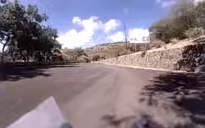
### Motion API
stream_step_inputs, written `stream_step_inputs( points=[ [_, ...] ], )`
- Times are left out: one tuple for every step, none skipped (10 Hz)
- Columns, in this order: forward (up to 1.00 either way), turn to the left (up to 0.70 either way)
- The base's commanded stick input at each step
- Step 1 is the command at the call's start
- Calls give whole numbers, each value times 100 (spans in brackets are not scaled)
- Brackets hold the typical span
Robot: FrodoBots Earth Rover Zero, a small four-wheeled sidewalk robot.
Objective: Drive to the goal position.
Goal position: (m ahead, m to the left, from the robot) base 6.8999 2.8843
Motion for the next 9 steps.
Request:
stream_step_inputs(
  points=[
    [50, 0],
    [50, 0],
    [50, 0],
    [50, 0],
    [50, 0],
    [50, 0],
    [50, 0],
    [50, 0],
    [50, 0]
  ],
)
